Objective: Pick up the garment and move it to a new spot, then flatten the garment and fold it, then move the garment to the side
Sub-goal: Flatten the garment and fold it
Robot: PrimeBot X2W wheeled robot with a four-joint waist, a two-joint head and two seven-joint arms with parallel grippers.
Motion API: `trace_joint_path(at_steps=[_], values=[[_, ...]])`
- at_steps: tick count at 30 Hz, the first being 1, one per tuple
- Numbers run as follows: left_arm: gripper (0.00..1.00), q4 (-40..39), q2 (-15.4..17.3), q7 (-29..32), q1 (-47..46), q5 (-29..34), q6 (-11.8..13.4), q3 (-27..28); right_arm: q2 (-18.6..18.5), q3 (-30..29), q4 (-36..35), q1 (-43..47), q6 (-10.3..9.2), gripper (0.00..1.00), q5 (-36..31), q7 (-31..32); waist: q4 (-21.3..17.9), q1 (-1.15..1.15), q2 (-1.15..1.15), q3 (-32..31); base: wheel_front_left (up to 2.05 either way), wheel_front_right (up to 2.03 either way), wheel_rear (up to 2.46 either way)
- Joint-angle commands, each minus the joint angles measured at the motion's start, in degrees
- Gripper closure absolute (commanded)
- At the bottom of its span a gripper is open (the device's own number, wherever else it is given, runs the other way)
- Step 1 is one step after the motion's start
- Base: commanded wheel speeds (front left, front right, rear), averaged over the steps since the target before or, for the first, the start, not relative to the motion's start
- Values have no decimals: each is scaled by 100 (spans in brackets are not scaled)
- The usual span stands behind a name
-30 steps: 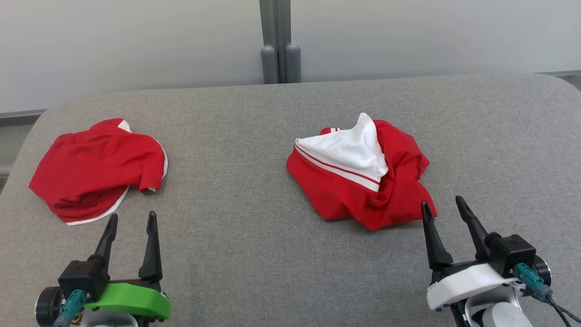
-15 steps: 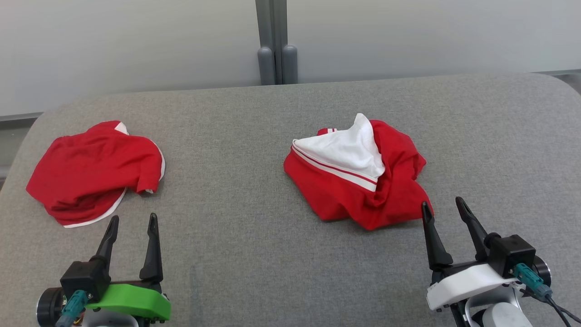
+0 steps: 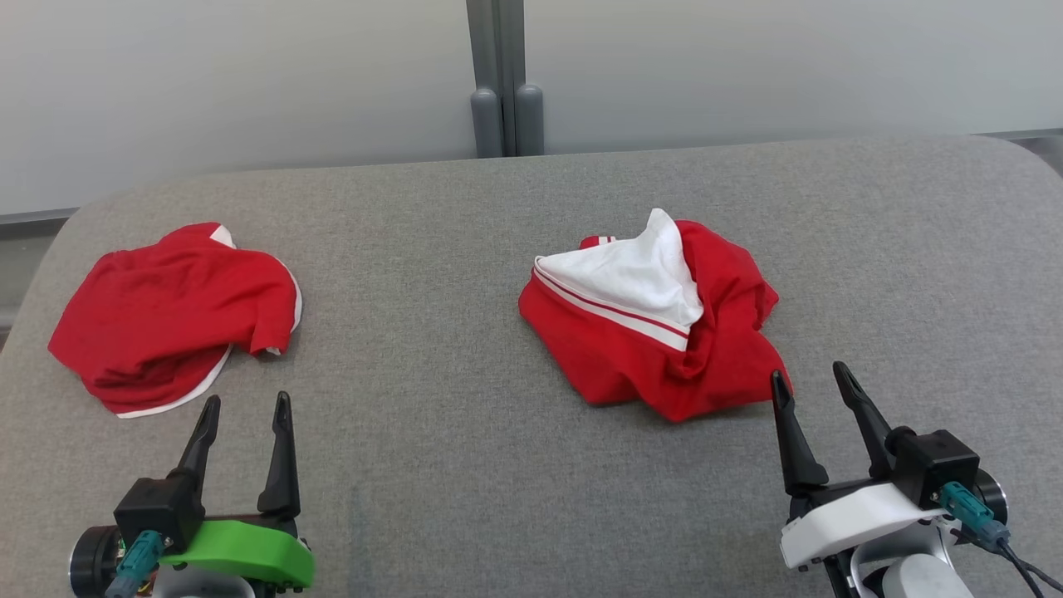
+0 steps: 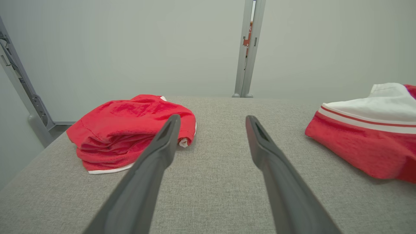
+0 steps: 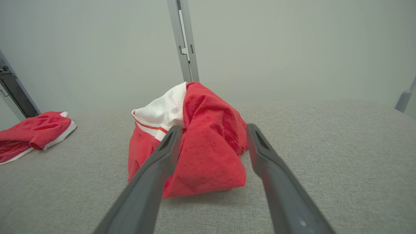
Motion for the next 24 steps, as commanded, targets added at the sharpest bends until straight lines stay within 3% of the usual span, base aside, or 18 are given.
trace_joint_path(at_steps=[1,10,24], values=[[0,9,-16,-3,-74,52,-21,16,-9,7,21,-12,-4,0,20,-12,-4,0,0,1,0,0,0],[0,90,73,-3,-561,150,-110,-157,-3,47,29,-112,-4,0,49,-25,-109,0,0,125,0,0,0],[0,669,309,198,-2635,100,-212,-1115,25,57,94,-411,-4,0,99,-58,-759,0,0,648,0,0,0]])
